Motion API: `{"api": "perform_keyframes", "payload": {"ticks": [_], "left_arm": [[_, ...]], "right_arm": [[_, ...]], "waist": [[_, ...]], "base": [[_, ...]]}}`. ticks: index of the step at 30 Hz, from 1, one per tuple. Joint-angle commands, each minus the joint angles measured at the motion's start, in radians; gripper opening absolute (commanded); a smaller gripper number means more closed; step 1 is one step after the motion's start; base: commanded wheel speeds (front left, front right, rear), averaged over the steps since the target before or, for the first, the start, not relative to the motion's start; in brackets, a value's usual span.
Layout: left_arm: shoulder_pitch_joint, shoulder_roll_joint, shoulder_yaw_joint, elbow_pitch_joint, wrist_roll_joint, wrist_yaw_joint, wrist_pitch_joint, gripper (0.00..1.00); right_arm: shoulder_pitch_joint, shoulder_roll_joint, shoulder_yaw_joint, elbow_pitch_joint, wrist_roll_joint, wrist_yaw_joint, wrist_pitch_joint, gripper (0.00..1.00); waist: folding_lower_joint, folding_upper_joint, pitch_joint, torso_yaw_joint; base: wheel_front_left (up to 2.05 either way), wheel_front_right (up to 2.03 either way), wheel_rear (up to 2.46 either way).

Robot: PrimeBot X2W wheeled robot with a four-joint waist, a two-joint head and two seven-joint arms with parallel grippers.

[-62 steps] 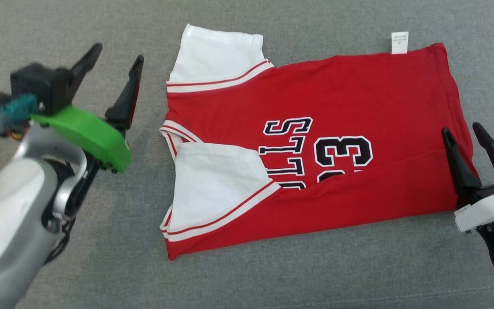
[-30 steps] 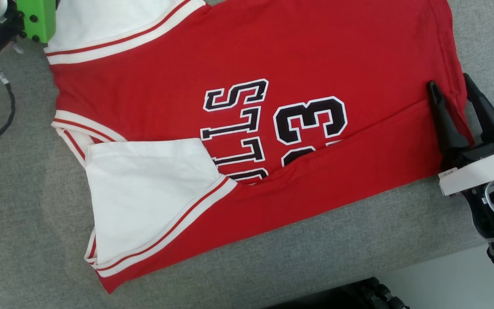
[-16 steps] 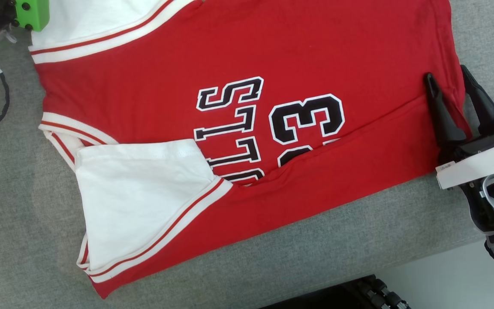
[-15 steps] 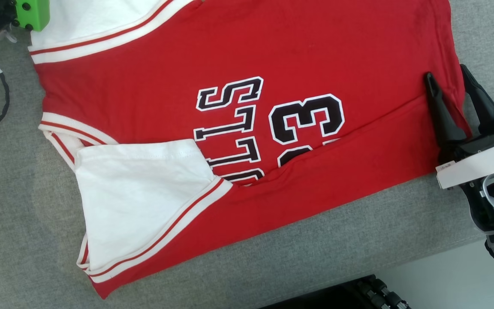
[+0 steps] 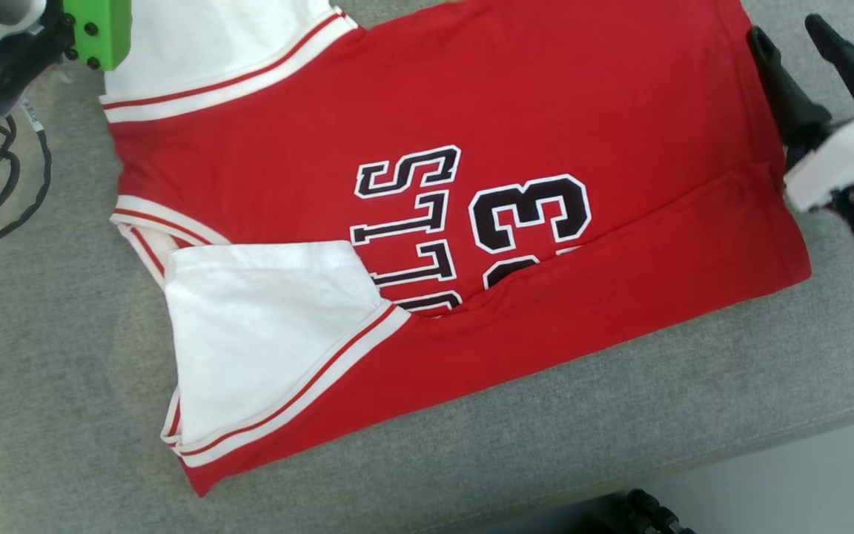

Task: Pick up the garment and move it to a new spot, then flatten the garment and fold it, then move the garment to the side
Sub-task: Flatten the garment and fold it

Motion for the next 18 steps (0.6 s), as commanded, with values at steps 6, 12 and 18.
{"api": "perform_keyframes", "payload": {"ticks": [6,12,18], "left_arm": [[0.011,0.025,-0.028,-0.083,-0.025,-0.007,0.023,0.00],[0.007,0.049,-0.045,-0.146,-0.030,-0.006,0.040,0.00],[0.011,0.064,-0.050,-0.182,-0.037,-0.006,0.046,0.00]], "right_arm": [[-0.201,0.057,0.038,0.181,-0.053,-0.001,0.241,1.00],[-0.316,0.110,0.038,0.321,-0.101,-0.001,0.326,1.00],[-0.379,0.135,0.041,0.396,-0.111,-0.001,0.358,1.00]], "waist": [[-0.0001,0.0000,-0.029,0.046],[-0.0001,0.0000,-0.019,0.064],[-0.0001,0.0000,-0.012,0.074]], "base": [[0.00,0.00,0.00],[0.00,0.00,0.00],[0.00,0.00,0.00]]}}
